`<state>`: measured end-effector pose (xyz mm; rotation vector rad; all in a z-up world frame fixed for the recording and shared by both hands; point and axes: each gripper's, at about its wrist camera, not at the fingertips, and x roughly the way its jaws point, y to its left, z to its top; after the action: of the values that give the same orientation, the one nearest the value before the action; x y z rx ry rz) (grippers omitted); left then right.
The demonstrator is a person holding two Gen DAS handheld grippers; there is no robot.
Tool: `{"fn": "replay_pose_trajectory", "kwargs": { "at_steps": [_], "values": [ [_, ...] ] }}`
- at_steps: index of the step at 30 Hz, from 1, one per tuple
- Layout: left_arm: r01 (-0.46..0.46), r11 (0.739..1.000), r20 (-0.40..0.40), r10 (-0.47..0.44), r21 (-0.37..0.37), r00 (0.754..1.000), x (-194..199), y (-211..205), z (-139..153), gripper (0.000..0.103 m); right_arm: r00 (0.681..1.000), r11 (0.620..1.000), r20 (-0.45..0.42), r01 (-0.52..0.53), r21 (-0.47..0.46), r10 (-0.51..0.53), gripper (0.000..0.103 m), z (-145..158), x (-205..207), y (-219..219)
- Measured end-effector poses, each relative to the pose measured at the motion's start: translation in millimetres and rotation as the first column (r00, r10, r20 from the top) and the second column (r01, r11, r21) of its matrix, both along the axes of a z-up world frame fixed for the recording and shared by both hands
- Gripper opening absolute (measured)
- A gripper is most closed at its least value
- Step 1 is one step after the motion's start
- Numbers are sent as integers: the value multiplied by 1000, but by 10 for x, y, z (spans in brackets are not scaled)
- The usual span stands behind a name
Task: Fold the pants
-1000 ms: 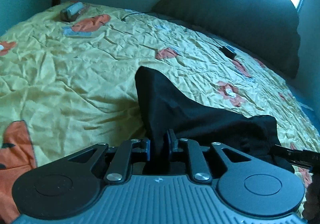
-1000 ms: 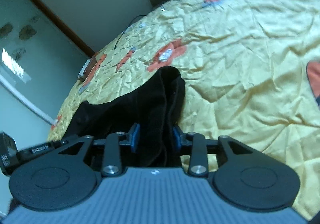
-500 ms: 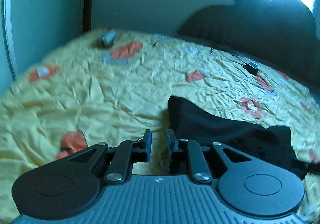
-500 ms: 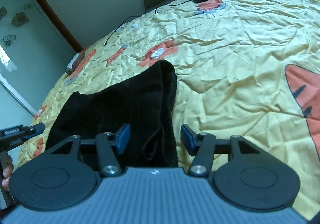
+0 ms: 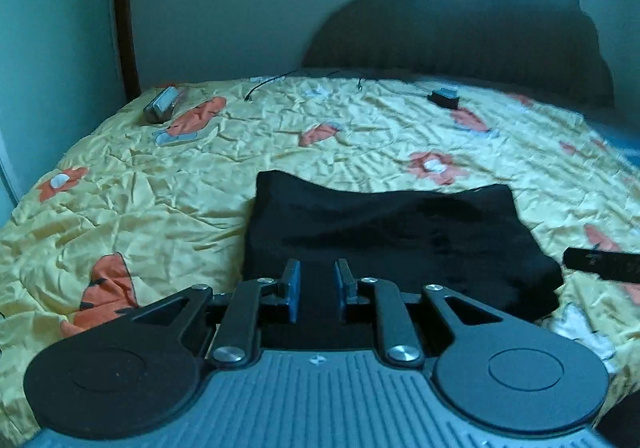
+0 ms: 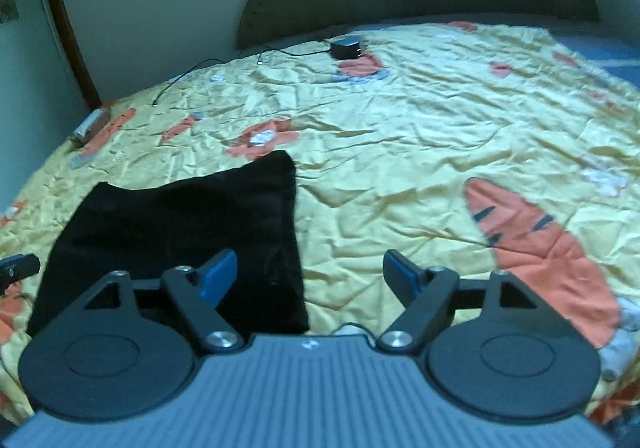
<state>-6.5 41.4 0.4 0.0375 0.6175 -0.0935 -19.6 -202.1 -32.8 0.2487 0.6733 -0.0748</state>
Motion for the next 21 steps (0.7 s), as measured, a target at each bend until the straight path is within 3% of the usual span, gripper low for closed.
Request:
{"fn": "replay_pose_trajectory", "kwargs": {
  "at_steps": [4, 9, 15, 17, 19, 21],
  "values": [
    [-10, 1000, -8, 10, 20, 1000, -55, -57, 43, 17, 1000, 999, -5, 21, -50, -21, 90, 43, -56, 45],
    [4, 999, -60, -1, 43, 998, -60, -143, -18, 17, 1000, 996, 9, 21, -92, -20, 96, 104, -91, 141],
    [-2, 998, -64, 6, 67, 998, -88, -227, -16, 19, 1000, 994, 18, 21, -107, -19, 102, 140, -125, 220],
    [1, 997, -67, 5, 76, 998, -83, -256, -15, 32, 999, 993, 23, 29, -112, -27, 103, 158, -136, 241],
    [-11, 996, -59, 17, 92, 998, -78, -282, -16, 64, 999, 993, 22, 28, -112, -26, 103, 165, -135, 264],
    [-23, 993, -38, 27, 115, 999, -84, -310, -8, 75, 999, 994, 30, 20, -105, -17, 103, 172, -152, 258]
  ]
}}
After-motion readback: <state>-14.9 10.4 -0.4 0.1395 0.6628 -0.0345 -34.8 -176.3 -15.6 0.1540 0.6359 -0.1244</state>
